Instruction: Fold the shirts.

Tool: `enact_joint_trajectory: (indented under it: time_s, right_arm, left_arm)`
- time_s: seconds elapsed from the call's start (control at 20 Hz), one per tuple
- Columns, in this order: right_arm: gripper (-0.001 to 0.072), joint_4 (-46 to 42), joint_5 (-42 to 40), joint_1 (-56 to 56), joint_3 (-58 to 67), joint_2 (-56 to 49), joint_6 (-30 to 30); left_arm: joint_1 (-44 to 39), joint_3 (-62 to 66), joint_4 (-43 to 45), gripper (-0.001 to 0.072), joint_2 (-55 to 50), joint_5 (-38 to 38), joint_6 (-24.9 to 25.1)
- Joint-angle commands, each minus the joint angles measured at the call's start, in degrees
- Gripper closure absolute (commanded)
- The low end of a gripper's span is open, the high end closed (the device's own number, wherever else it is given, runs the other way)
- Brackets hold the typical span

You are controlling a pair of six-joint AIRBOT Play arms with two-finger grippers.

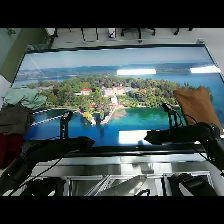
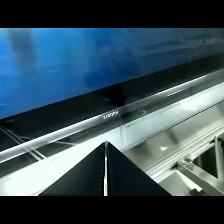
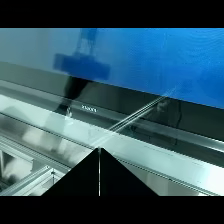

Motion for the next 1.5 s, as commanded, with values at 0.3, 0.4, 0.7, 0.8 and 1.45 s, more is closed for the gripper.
enact_joint_trajectory:
  time_s: [0.3, 0.4, 0.7, 0.8, 1.45]
  right_arm:
    - [0.0694, 0.11, -0.26, 0.07, -0.07, 0.07, 0.04]
    - [0.0695, 0.11, -0.24, 0.07, -0.07, 0.07, 0.04]
    - [0.0695, 0.11, -0.26, 0.07, -0.07, 0.07, 0.04]
    - [0.0695, 0.11, -0.24, 0.07, -0.07, 0.07, 0.02]
    - [0.0694, -0.35, 2.75, 0.07, -0.09, 0.0, -0.2]
  left_arm:
    - [16.68, 15.67, 39.65, 0.0603, -1.95, 10.4, 0.33]
    - [25.68, 21.84, 44.81, 0.0012, -8.28, 7.21, 4.07]
    - [42.05, 38.82, 45.18, 0.0011, -35.93, -9.11, 10.36]
    - [43.71, 45.16, 45.2, 0.0011, -46.82, -10.51, 10.36]
    - [43.36, 77.0, 50.64, 0.0687, -78.6, 7.87, 9.18]
